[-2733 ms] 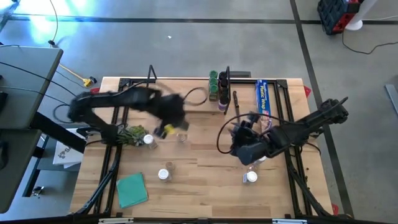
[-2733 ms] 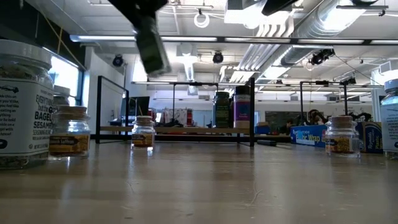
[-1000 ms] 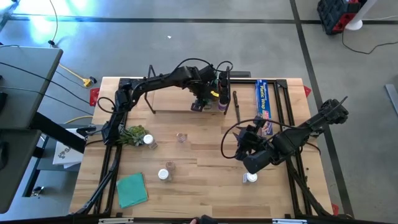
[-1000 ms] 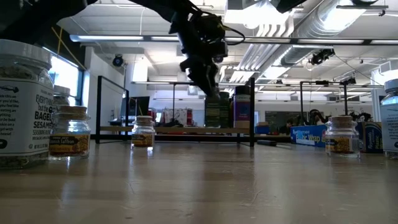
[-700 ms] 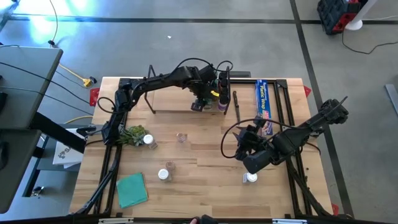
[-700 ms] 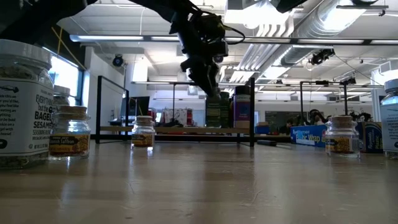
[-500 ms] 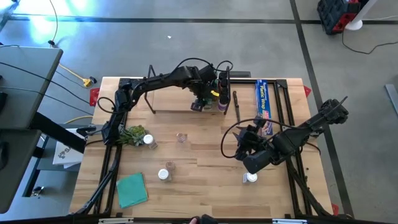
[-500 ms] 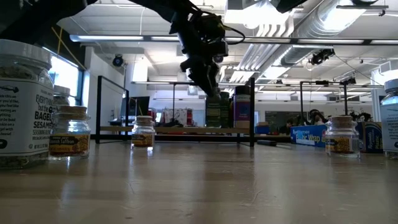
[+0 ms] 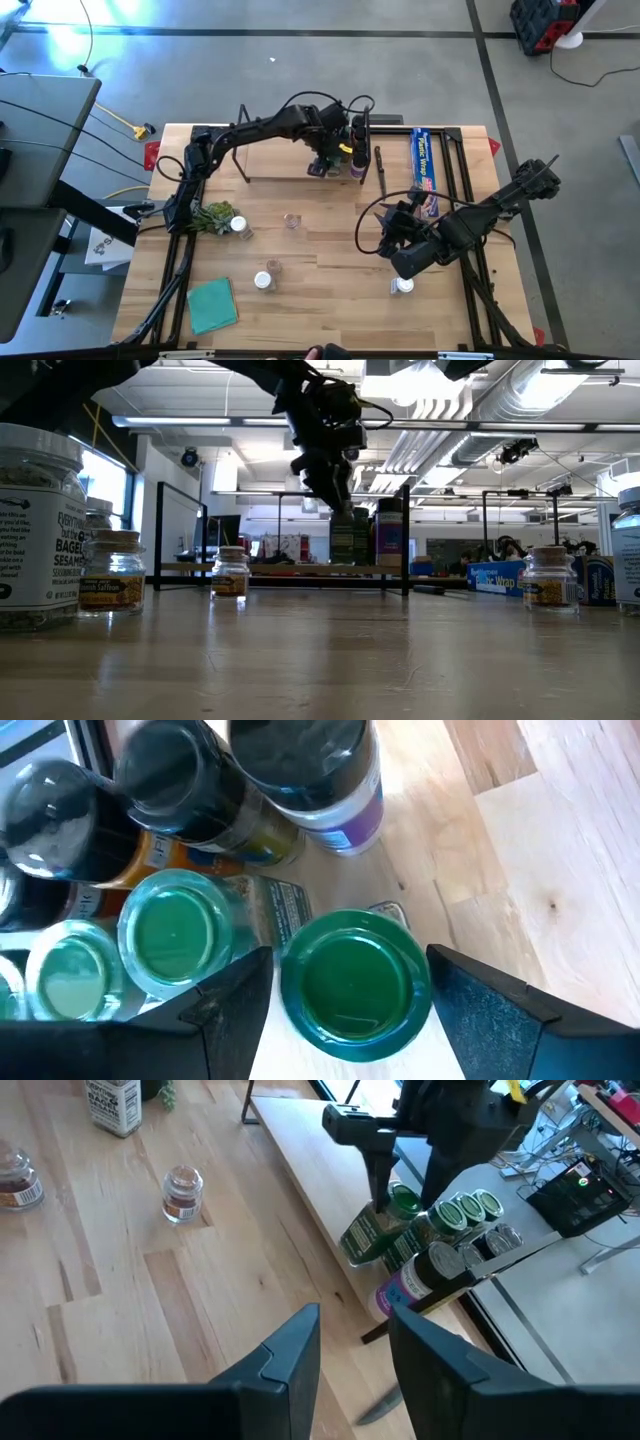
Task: Shelf spices
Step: Put the green seasoning bottle on the shelf aligned with the other green seasoning bottles
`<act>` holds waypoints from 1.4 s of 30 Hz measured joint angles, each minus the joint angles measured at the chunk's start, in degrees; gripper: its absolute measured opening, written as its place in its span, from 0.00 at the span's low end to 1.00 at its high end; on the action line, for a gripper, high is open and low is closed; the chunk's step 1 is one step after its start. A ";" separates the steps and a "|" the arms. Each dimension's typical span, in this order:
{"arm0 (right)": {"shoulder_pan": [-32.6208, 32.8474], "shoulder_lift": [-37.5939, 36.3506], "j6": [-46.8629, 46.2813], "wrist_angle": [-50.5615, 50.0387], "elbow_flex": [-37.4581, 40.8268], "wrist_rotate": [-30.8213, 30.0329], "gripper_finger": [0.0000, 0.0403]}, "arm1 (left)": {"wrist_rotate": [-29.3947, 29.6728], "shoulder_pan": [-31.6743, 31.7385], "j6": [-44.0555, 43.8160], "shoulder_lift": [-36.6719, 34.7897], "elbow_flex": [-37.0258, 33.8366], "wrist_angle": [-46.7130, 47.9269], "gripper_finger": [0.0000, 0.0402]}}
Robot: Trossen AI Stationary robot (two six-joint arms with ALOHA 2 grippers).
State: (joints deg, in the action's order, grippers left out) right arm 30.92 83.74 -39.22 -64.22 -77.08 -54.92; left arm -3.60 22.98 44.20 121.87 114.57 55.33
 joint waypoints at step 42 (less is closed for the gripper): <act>2.62 0.00 0.02 -0.49 -0.02 -1.26 0.29 | -4.72 1.35 -22.67 -3.35 -20.14 -9.63 0.01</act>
State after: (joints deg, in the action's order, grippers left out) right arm 33.54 83.74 -39.20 -64.72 -77.10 -56.17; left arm -8.32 24.33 21.52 118.52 94.43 45.69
